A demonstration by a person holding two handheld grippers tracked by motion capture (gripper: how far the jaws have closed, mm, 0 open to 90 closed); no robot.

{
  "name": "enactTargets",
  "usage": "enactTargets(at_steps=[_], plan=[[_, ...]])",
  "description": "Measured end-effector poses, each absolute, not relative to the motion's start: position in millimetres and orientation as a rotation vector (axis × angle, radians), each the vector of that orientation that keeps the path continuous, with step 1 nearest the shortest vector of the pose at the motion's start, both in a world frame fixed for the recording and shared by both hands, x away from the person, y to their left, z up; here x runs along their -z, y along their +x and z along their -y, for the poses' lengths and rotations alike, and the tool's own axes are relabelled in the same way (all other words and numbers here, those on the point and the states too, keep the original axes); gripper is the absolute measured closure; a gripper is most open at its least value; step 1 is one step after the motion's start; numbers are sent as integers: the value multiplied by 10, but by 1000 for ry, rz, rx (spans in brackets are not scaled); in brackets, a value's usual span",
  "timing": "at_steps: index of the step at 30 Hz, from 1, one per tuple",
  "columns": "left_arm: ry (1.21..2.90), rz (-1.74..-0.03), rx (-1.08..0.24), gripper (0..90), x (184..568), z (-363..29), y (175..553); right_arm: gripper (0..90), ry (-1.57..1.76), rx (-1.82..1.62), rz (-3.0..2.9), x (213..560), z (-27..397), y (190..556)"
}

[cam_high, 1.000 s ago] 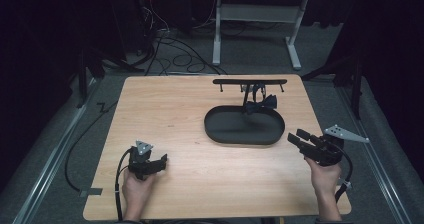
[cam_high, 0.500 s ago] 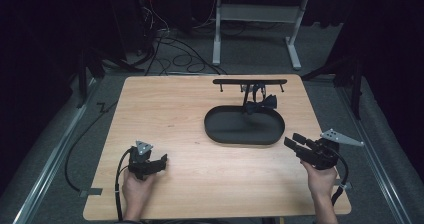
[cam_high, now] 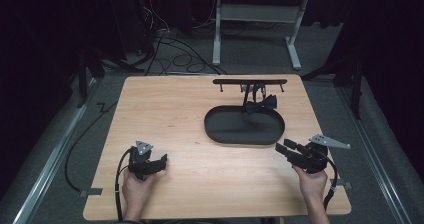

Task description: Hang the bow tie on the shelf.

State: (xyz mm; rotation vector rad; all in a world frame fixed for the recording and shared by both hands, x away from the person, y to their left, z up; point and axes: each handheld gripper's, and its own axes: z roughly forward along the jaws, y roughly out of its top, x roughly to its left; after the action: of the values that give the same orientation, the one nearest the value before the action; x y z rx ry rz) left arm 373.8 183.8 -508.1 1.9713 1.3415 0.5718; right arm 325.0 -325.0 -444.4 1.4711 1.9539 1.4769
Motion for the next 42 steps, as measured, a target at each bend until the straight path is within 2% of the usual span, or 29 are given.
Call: enactTargets(at_steps=[42], plan=[[1971,-1342,-572,223,5080,-1838,3738,539,1478,-1224,-2109,4920,2871,3304]])
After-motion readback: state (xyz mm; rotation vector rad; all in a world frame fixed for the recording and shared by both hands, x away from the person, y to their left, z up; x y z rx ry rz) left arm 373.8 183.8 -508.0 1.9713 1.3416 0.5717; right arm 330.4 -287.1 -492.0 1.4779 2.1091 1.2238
